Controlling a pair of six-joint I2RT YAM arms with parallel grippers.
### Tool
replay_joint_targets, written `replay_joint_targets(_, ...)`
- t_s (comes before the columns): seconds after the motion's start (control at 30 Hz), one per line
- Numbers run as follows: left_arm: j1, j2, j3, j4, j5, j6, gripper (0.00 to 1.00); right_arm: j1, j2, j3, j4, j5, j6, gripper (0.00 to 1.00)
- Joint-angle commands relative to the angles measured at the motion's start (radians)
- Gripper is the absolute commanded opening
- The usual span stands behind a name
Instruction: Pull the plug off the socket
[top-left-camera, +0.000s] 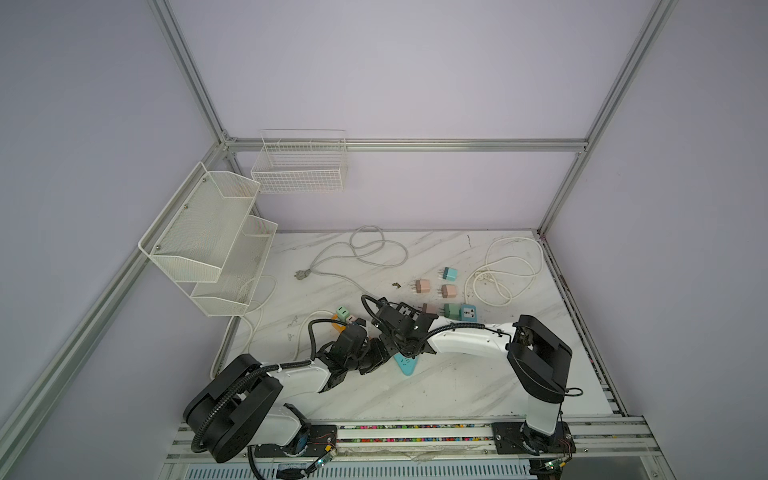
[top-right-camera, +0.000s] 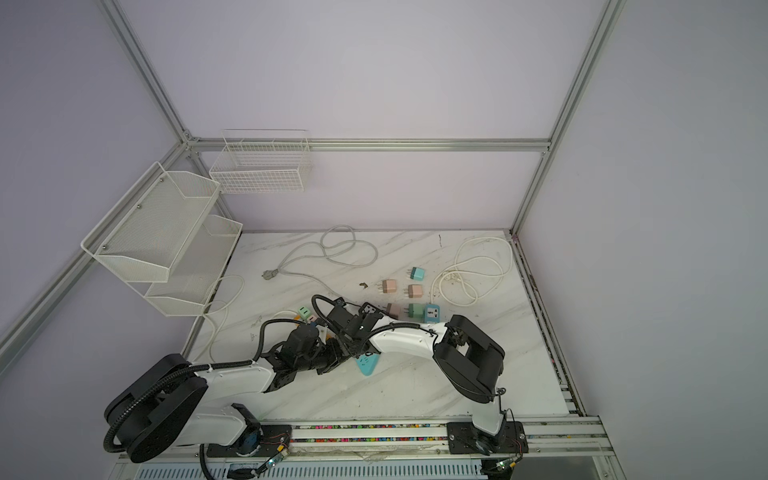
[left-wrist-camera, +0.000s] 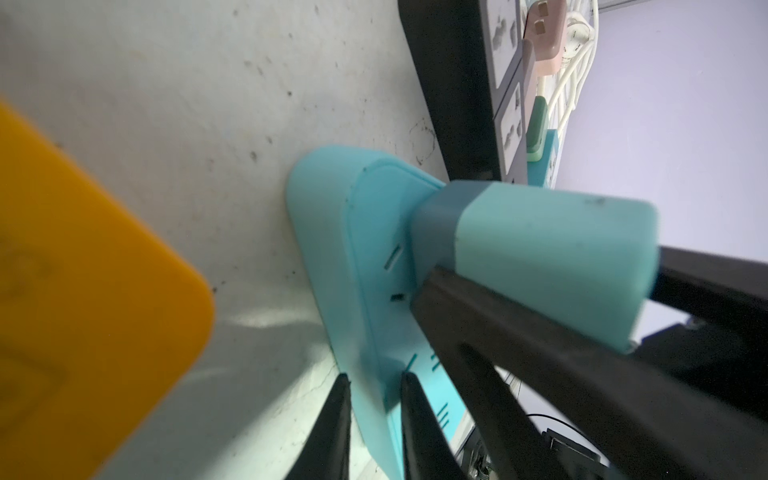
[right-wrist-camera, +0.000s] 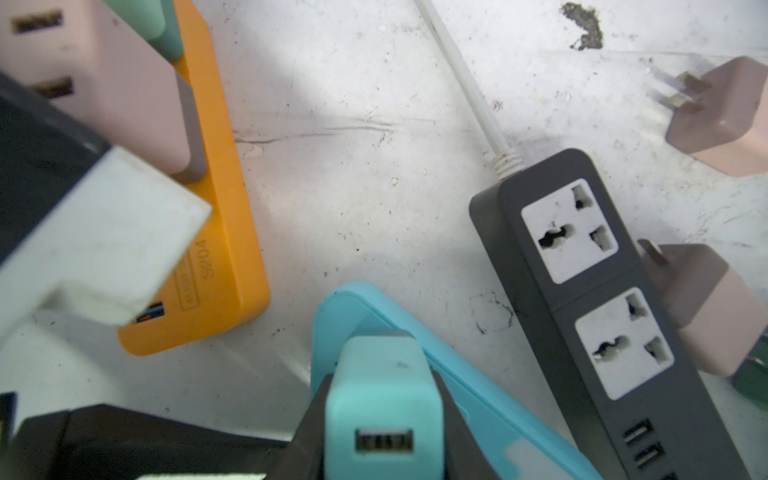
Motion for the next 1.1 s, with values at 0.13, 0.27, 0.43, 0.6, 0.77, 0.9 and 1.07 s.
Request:
replay_joint_targets(0.13,-0.015,0.027,-0.007,-0.059,-0.009,-0.013,0.21,-0.030,-0.052,-0.024,0.031,-0.016,-0.001,0.15)
replay_joint_targets(0.27,-0.022,0.039,0.006,-0.059,-0.004,-0.013,0.20,-0.017,-0.032,0.010,0.028,-0.017,-0.009,0.15)
replay_joint_targets(0.43,-0.024,0.041,0.002,-0.063,-0.017,-0.018,0.20,0.024,0.011,0.031,0.027,-0.049,0.013,0.13)
replay_joint_targets(0.6,-0.024,0.047,0.004,-0.072,-0.013,-0.017,0.19,-0.037,-0.043,-0.012,0.031,-0.039,0.007,0.13)
replay_joint_targets(0.77,-0.025,0.046,0.002,-0.073,-0.016,-0.022,0.19,-0.031,-0.041,0.001,0.023,-0.034,-0.013,0.12)
replay_joint_targets(0.9,-0.026,0.044,-0.005,-0.074,-0.025,-0.031,0.18,0.029,0.016,0.039,-0.010,-0.012,-0.005,0.11)
replay_joint_targets(1.07,-0.025,0.044,-0.010,-0.073,-0.028,-0.039,0.18,0.001,-0.031,0.000,0.018,-0.009,-0.002,0.10)
